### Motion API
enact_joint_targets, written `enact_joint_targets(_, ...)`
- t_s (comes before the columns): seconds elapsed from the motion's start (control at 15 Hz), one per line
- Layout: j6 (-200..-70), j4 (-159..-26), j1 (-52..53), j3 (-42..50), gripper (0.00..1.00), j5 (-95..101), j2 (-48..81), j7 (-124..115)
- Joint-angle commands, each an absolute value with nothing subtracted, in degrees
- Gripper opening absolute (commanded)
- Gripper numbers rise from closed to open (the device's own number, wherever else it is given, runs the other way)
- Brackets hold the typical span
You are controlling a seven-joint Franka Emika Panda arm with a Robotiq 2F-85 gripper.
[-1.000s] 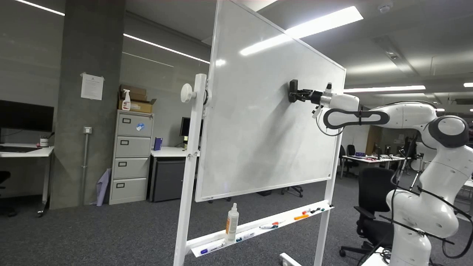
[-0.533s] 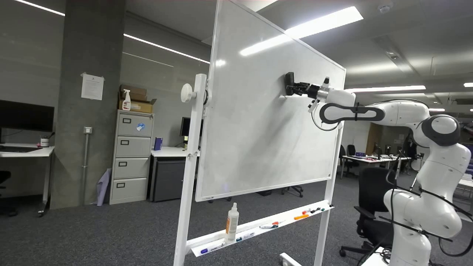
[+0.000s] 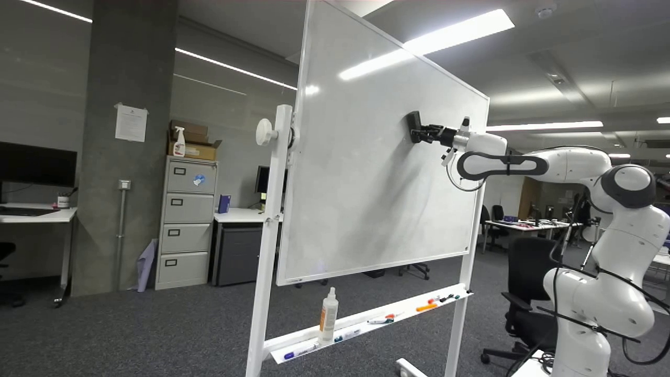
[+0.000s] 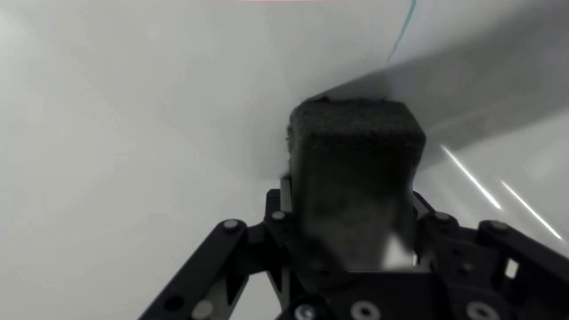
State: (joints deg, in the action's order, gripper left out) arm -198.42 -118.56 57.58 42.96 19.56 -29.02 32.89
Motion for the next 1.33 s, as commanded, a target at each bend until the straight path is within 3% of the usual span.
enact_joint_targets(0.0,-198.4,-125.4,54.7,43.4,0.31,17.6,-31.4,33.8)
enact_joint_targets(0.53,-198.4,-140.1,51.8,45.0,0.31,16.2,-34.6,32.8)
enact_joint_targets(1.27,-198.4,-136.0,39.9,40.2,0.31,10.1,-31.4,30.4)
